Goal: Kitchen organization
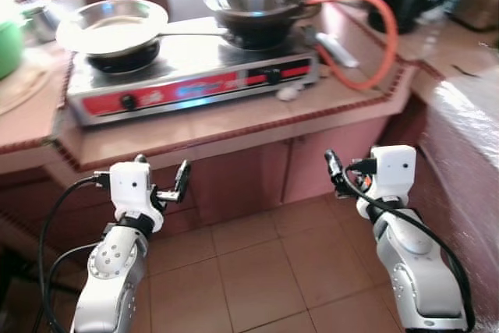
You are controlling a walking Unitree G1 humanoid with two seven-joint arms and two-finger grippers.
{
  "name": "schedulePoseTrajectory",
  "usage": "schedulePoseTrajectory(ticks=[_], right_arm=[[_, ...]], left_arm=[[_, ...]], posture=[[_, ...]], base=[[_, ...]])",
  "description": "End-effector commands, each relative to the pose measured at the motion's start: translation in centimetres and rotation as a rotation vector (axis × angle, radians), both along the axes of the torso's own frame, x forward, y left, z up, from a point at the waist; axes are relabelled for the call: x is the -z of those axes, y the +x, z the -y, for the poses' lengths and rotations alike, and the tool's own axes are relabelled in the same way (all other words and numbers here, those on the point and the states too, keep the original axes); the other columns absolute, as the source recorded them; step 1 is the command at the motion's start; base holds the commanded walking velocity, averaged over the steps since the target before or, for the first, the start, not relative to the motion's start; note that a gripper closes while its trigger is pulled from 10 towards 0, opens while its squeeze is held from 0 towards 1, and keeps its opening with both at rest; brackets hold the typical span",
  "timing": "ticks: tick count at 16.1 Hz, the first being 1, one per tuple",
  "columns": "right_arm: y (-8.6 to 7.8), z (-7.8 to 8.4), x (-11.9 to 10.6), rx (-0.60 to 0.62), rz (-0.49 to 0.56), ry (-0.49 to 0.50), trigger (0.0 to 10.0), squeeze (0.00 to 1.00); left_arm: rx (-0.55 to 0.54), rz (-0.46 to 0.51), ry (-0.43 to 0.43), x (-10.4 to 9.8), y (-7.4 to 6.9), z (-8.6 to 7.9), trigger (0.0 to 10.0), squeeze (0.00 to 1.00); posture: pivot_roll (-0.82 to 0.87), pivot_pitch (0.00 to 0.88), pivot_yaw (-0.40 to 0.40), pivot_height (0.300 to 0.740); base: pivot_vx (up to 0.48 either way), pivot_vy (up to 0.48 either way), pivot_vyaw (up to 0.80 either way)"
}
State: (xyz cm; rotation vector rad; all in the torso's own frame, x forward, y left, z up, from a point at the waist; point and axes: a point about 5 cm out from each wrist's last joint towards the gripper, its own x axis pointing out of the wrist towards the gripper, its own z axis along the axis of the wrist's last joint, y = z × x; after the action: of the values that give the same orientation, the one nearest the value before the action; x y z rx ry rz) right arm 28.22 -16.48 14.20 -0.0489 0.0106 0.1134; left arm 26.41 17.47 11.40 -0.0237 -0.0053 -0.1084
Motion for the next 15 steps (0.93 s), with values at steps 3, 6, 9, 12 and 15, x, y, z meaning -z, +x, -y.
schedulePoseTrajectory(ticks=[3,6,9,12,15], right_arm=[[0.09,-0.02,-0.21,0.0,0.014,-0.005,10.0,0.0],[0.0,-0.05,-0.21,-0.001,0.019,-0.011,10.0,0.0],[-0.08,0.02,-0.01,0.003,0.012,-0.01,10.0,0.0],[-0.11,-0.11,-0.04,0.001,0.015,-0.006,10.0,0.0],[-0.06,-0.13,0.22,0.003,-0.007,0.01,10.0,0.0]], left_arm=[[0.001,-0.007,0.014,0.17,-0.04,-0.22,10.0,0.0],[0.009,-0.007,0.017,0.16,0.02,-0.16,10.0,0.0],[0.014,-0.007,0.019,0.2,-0.05,-0.1,10.0,0.0],[0.015,-0.009,0.02,0.26,-0.13,-0.05,10.0,0.0],[0.014,-0.01,0.018,0.3,-0.17,-0.08,10.0,0.0]], posture=[[-0.17,0.067,0.06,0.74],[-0.17,0.067,0.064,0.74],[-0.17,0.067,0.064,0.74],[-0.17,0.068,0.062,0.74],[-0.17,0.069,0.062,0.74]], base=[[0.0,0.0,0.0],[0.0,0.0,0.0],[0.0,0.0,0.0],[0.0,0.0,0.0],[0.0,0.0,-0.26]])
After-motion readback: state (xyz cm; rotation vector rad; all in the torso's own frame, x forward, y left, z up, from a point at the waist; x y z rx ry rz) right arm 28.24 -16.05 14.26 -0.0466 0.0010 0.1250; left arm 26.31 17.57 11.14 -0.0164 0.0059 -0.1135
